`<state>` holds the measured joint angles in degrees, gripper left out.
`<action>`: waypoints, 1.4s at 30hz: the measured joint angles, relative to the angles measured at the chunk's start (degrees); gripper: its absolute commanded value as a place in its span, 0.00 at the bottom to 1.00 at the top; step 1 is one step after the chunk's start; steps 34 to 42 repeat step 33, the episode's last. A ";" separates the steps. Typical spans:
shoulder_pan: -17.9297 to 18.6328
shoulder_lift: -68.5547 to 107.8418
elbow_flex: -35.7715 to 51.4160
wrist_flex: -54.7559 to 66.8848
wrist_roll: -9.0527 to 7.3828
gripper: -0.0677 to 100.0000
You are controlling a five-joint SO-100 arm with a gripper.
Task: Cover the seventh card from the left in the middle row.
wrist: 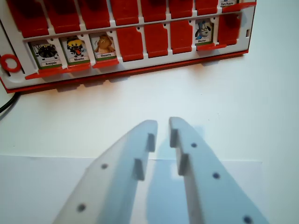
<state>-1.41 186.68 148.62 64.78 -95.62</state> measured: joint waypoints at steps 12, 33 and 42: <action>-0.35 0.44 0.00 0.00 0.35 0.03; -1.14 0.44 0.00 -4.92 -0.35 0.03; -1.14 0.44 0.00 -4.92 -0.35 0.03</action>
